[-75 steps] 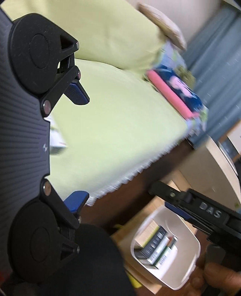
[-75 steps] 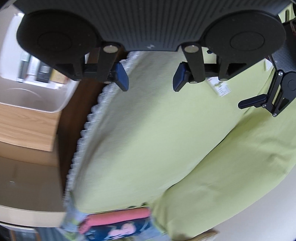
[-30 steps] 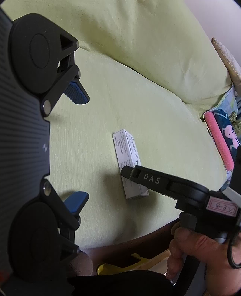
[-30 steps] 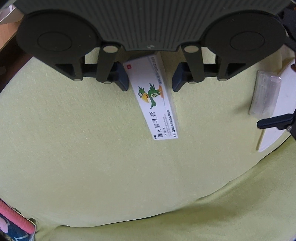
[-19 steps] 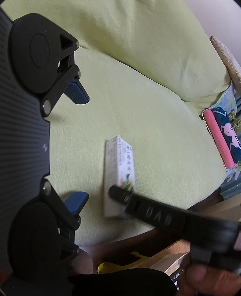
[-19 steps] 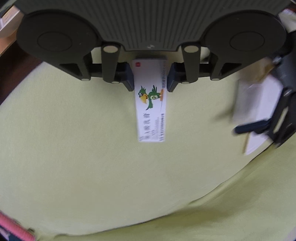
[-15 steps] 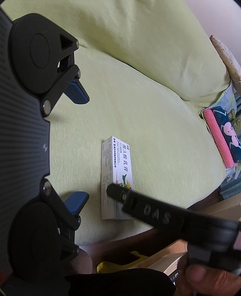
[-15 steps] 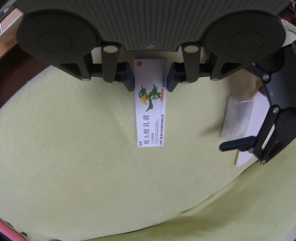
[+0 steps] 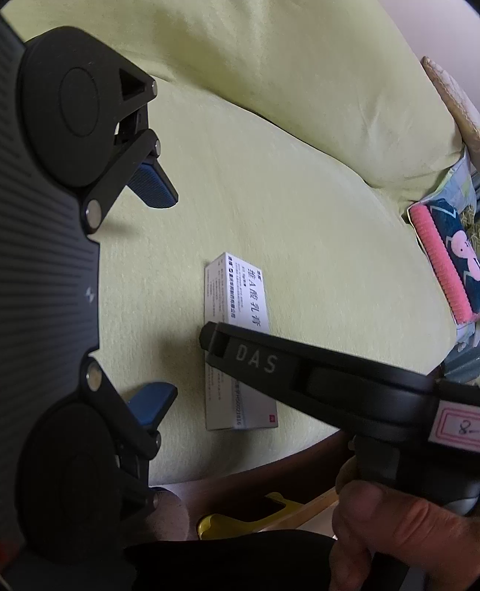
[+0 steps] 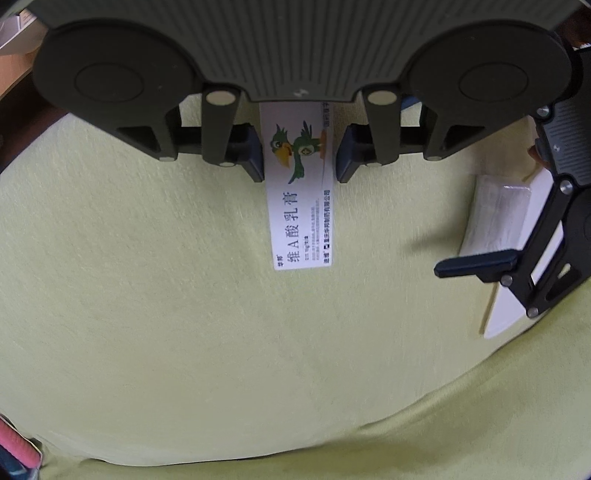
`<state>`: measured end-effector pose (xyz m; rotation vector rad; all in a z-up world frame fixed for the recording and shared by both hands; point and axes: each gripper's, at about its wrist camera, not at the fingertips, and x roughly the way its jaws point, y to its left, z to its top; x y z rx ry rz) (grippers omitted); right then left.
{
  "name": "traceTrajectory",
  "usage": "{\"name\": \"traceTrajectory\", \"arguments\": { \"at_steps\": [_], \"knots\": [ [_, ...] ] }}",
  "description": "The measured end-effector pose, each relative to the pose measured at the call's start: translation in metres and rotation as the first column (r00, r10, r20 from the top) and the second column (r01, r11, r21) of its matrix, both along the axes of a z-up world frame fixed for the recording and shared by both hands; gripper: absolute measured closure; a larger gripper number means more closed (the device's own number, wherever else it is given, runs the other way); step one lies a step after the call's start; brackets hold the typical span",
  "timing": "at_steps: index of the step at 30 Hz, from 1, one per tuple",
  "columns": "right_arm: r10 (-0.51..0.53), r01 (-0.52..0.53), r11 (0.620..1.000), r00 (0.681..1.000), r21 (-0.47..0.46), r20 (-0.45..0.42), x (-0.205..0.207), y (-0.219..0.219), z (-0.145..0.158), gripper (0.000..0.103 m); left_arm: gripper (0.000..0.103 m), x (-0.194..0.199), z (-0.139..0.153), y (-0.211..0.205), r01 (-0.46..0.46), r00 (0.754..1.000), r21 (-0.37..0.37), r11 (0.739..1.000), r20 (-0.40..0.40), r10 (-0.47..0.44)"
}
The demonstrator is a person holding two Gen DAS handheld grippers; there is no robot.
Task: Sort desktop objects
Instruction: 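Close the right gripper on the white-green cream box, then lift the cream box with the right gripper and carry it over the bin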
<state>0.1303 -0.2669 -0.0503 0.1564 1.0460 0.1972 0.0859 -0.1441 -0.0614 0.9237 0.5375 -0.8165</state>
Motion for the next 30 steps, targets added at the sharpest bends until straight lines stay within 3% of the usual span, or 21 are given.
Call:
{"name": "traceTrajectory", "arguments": {
  "at_steps": [8,16,30],
  "knots": [
    [-0.058,0.055,0.997,0.997,0.057,0.054,-0.008,-0.011,0.008,0.069,0.002,-0.002,0.005,-0.017,0.05,0.999,0.016,0.999,0.021,-0.05],
    [-0.162,0.15,0.982,0.981,0.112,0.111,-0.037,-0.046,0.037,0.069,0.002,-0.017,0.018,-0.064,0.176,0.983,0.015,0.984,0.057,-0.176],
    [-0.393,0.37,0.917,0.904,0.152,0.169,-0.131,-0.123,0.062,0.069,0.002,-0.08,0.026,-0.166,0.428,0.898,0.016,0.904,0.11,-0.427]
  ]
}}
